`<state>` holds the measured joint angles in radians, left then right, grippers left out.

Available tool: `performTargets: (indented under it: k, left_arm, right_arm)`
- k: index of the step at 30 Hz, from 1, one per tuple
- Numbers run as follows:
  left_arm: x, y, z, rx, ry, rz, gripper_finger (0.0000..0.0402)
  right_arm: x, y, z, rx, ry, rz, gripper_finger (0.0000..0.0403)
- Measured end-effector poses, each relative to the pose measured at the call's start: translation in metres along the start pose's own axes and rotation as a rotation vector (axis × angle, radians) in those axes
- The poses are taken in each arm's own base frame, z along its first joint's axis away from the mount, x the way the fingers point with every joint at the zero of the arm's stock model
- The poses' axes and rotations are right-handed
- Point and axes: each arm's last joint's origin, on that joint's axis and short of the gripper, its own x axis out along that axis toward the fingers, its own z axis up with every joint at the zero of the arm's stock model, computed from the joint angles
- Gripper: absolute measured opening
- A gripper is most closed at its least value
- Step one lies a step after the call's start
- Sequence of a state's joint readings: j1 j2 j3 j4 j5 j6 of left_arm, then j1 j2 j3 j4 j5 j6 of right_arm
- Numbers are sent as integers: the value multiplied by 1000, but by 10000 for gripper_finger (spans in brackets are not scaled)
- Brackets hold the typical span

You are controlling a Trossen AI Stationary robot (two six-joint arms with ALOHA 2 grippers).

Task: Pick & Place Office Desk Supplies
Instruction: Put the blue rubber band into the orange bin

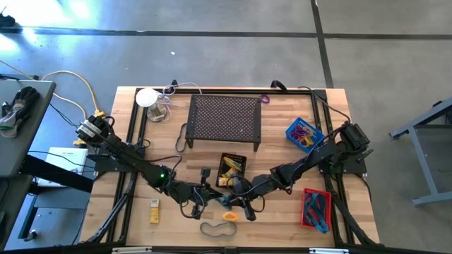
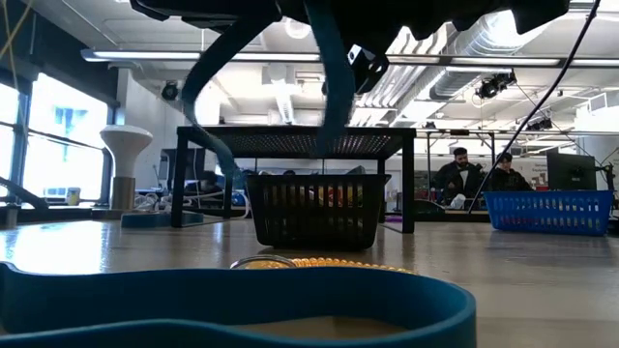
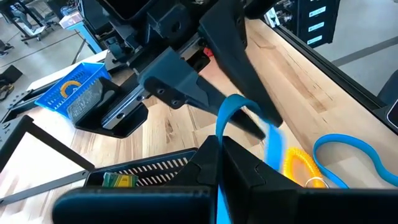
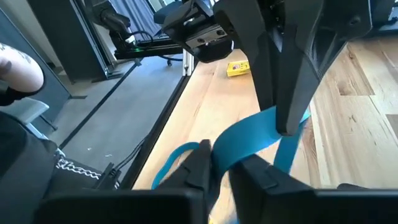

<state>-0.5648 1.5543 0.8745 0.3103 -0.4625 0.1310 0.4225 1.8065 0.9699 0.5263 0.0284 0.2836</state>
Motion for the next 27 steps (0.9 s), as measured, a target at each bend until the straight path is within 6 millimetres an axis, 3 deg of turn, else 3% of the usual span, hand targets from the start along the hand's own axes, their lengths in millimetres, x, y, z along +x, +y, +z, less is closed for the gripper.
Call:
performTargets:
  k: [3, 9, 20, 22, 27]
  left_arm:
    - [0, 0, 0, 0, 0, 0, 1]
    - [1, 2, 0, 9, 0, 18, 14]
    - [-2, -4, 5, 8, -58, -71, 121]
    - [-2, -4, 5, -7, -59, -74, 133]
    - [-2, -4, 5, -69, -57, -77, 142]
  right_arm:
    - [0, 0, 0, -26, 0, 0, 8]
    - [0, 0, 0, -27, 0, 0, 4]
    - [-3, 3, 1, -29, 23, 25, 3]
    - [-7, 10, 2, -58, 56, 55, 3]
    - [-29, 54, 6, -176, 212, 146, 3]
